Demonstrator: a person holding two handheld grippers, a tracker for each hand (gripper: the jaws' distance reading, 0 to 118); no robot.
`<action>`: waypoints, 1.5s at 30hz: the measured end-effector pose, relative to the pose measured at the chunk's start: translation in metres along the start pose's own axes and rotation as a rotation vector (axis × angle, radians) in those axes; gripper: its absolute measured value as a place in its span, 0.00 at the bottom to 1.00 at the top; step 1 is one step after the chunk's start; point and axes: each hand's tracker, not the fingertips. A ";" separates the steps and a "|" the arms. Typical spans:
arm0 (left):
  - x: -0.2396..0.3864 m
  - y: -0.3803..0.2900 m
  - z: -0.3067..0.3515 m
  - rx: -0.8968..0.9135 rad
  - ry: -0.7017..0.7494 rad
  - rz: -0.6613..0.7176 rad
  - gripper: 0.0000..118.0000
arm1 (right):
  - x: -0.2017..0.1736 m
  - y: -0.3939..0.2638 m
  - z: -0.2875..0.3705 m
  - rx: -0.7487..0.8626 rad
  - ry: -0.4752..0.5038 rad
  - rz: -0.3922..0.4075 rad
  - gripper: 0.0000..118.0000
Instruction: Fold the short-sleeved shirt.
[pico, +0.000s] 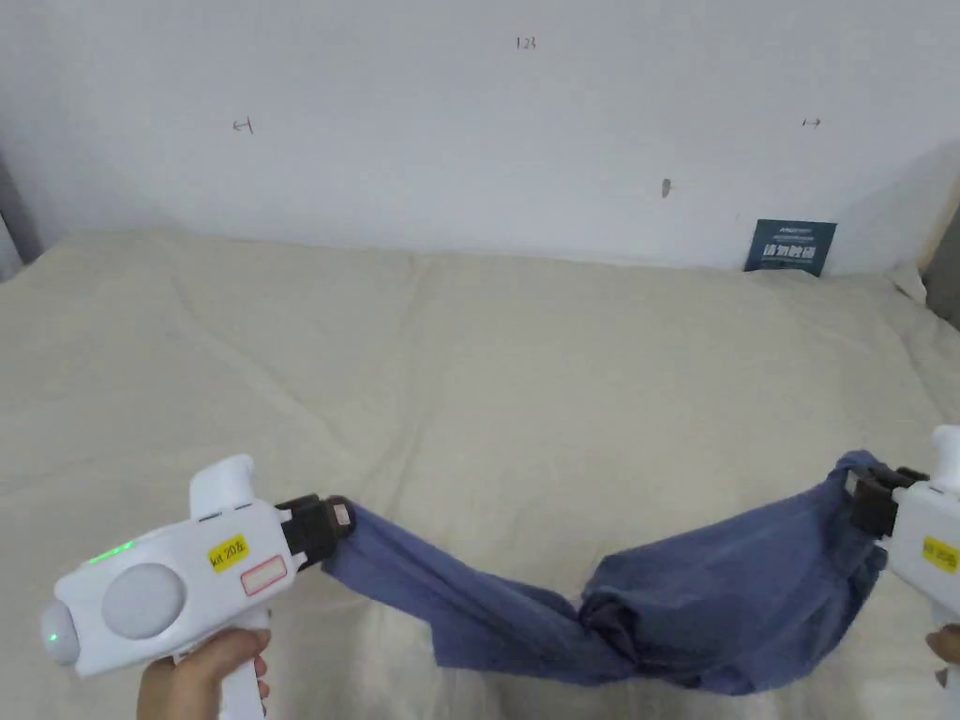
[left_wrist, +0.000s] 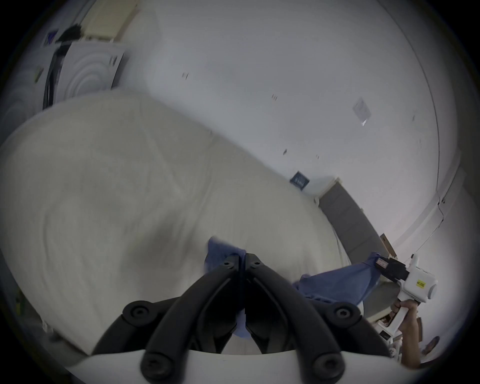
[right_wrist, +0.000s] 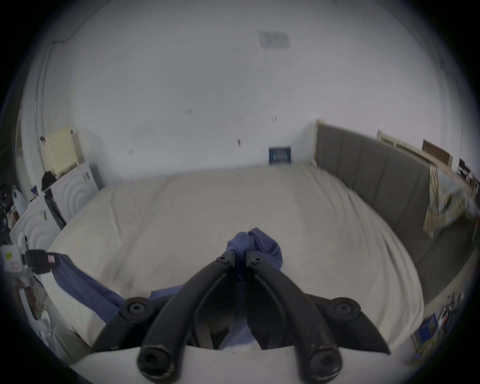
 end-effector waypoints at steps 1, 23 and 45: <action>0.004 0.020 0.000 0.026 -0.002 -0.019 0.03 | -0.004 0.017 -0.001 0.022 -0.002 0.015 0.04; 0.087 0.323 -0.041 0.410 0.252 -0.342 0.03 | -0.062 0.236 -0.101 0.265 -0.020 0.032 0.04; -0.077 0.096 -0.064 0.032 0.373 -0.235 0.03 | -0.044 -0.021 -0.130 -0.116 -0.017 -0.039 0.04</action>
